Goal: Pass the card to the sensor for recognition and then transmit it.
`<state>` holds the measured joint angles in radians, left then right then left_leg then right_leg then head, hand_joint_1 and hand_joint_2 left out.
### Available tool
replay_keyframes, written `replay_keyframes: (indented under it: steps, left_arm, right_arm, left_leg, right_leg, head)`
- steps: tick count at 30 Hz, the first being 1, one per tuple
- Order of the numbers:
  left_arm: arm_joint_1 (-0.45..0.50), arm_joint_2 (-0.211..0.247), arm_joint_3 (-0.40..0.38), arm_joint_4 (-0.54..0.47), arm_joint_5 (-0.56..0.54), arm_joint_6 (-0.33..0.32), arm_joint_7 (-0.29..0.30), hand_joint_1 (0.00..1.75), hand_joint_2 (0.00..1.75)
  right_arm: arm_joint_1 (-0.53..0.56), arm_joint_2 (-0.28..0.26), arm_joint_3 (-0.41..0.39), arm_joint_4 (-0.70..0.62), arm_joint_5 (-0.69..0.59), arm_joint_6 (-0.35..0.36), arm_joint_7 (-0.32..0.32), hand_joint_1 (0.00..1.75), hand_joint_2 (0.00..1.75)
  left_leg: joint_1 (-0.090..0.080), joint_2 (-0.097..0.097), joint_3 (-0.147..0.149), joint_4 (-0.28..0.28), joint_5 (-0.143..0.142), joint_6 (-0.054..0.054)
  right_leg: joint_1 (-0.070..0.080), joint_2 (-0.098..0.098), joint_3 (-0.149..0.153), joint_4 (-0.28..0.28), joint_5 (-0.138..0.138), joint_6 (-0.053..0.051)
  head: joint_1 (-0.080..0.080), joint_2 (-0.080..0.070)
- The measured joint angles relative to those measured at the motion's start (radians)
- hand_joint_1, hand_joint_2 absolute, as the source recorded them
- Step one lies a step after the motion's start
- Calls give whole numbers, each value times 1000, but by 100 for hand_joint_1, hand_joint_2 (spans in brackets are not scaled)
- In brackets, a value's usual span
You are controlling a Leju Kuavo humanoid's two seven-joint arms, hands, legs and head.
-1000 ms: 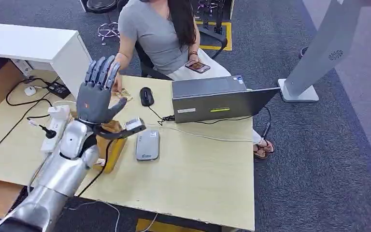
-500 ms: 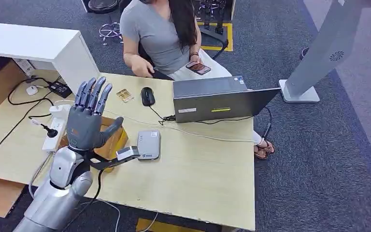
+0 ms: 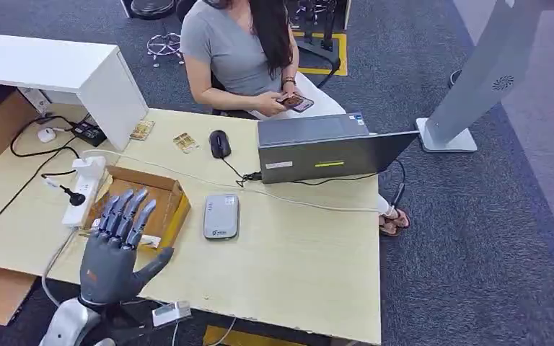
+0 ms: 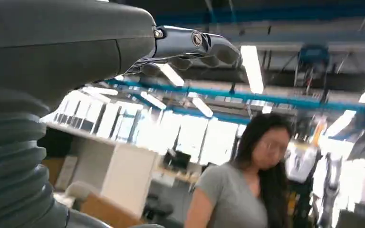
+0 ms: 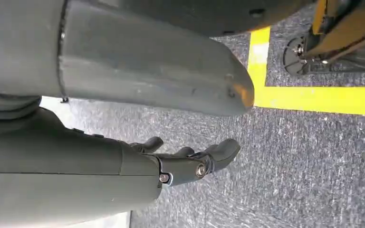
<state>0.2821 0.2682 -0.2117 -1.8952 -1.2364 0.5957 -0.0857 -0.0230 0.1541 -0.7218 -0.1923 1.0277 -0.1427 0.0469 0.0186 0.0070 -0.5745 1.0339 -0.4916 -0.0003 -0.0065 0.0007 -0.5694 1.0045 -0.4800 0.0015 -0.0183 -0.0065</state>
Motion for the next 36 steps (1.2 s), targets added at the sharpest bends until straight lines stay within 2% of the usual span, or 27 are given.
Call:
replay_keyframes:
  steps: [2,8,16,25,33,36]
  left_arm:
    - [40,18,0,-2,-10,-87,50,0,175]
    - [117,85,-17,-2,-13,-152,173,0,175]
    - [153,131,-45,-2,-14,-157,191,0,175]
    - [158,140,-55,-3,-14,-160,194,0,175]
    - [168,166,-57,-11,6,-203,283,0,175]
    - [164,167,-38,-11,34,-219,291,0,175]
  right_arm:
    - [0,0,-12,0,-5,-2,5,0,0]
    - [0,3,-38,0,-8,-3,6,0,0]
    - [0,6,-55,0,-8,-3,8,0,0]
    - [0,8,-61,0,-8,-4,8,0,0]
    - [0,8,-62,0,2,-2,16,0,0]
    - [1,9,-62,0,16,6,10,0,0]
  left_leg:
    - [0,0,0,0,0,0]
    - [1,-1,0,0,0,0]
    - [0,-1,0,0,0,0]
    - [0,-1,0,0,0,0]
    - [1,-1,0,0,0,0]
    - [1,-1,0,0,0,0]
  right_leg:
    - [0,0,0,0,0,0]
    - [0,0,0,0,0,0]
    - [0,-1,1,0,0,0]
    - [0,-1,1,0,0,0]
    - [0,-1,1,0,0,0]
    - [0,-1,1,0,0,0]
  head:
    - [0,0]
    - [0,0]
    - [0,0]
    - [0,0]
    - [0,0]
    - [0,0]
